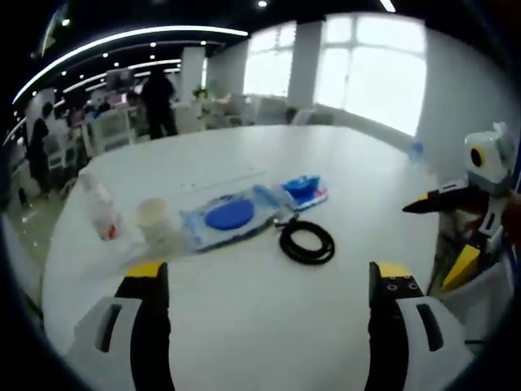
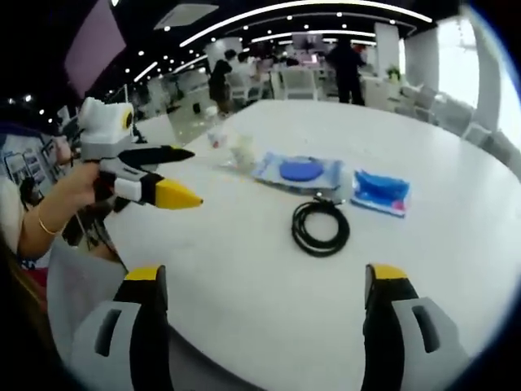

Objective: Arrange the tabletop items into an orderly group along one side of the table until the central work area is clear of visible clutter.

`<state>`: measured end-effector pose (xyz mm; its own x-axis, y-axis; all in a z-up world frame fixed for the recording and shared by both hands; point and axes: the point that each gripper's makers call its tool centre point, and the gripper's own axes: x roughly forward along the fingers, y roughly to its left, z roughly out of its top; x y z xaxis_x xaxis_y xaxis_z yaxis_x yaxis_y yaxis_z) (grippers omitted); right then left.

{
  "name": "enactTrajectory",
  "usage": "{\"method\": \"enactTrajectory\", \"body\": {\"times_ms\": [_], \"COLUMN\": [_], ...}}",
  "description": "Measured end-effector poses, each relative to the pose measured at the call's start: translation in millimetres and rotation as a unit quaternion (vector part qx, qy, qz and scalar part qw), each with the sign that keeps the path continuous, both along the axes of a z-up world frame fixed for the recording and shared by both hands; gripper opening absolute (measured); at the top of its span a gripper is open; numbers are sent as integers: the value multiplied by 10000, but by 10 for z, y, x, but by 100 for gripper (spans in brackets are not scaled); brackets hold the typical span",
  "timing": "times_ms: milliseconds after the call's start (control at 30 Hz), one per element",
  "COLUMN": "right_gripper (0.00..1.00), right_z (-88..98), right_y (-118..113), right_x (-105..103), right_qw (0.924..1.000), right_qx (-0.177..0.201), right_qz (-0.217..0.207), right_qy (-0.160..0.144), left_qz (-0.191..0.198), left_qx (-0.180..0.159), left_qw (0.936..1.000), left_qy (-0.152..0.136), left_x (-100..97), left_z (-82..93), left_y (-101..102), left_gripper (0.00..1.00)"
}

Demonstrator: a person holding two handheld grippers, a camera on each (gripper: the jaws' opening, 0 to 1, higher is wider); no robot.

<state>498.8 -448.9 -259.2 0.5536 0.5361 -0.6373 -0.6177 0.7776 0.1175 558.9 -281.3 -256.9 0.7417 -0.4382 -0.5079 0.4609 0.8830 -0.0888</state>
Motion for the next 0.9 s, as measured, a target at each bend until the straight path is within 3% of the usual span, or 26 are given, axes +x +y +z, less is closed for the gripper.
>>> {"method": "enactTrajectory", "body": {"times_ms": [233,600,900], "right_gripper": [100,100,100], "right_z": [87,95,174], "right_y": [-22,-161,-181], "right_x": [-139,-314,-332], "right_qw": [9998,9999,9982], "right_qx": [-32,-31,337], "right_qz": [117,45,-55], "right_qy": [-124,-158,-493], "left_qz": [10,162,234], "left_qx": [126,290,212], "left_qw": [9998,9993,9995], "left_qy": [173,153,19], "left_x": [-289,-691,-856], "left_z": [-42,-45,3], "left_y": [158,325,429], "left_gripper": [99,99,99]}}
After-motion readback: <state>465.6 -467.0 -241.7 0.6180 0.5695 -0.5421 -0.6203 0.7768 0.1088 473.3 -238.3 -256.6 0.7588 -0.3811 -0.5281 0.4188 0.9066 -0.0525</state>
